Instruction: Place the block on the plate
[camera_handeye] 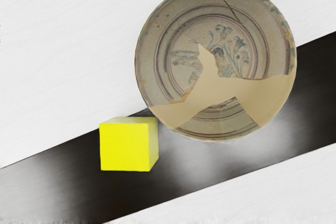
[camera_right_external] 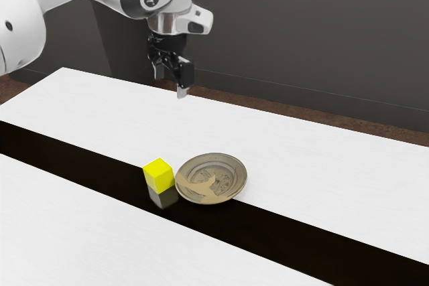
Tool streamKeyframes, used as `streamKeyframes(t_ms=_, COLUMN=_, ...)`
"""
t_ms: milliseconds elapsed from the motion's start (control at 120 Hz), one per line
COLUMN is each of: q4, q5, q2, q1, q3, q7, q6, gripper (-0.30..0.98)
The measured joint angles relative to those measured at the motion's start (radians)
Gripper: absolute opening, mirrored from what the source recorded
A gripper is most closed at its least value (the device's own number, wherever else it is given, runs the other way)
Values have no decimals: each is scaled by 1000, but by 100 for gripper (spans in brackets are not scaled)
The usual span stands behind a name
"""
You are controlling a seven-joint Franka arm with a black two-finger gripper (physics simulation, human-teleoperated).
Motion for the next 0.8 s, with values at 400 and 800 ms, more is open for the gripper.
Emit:
streamKeyframes(t_ms=400, q4=-237, q5=24, q2=85, q1=91, q3=23, q7=161, q6=72, gripper=69)
streamKeyframes(t_ms=800, q4=-292, q5=-133, q2=268, q1=169, q3=77, q7=246, q6=379, gripper=69)
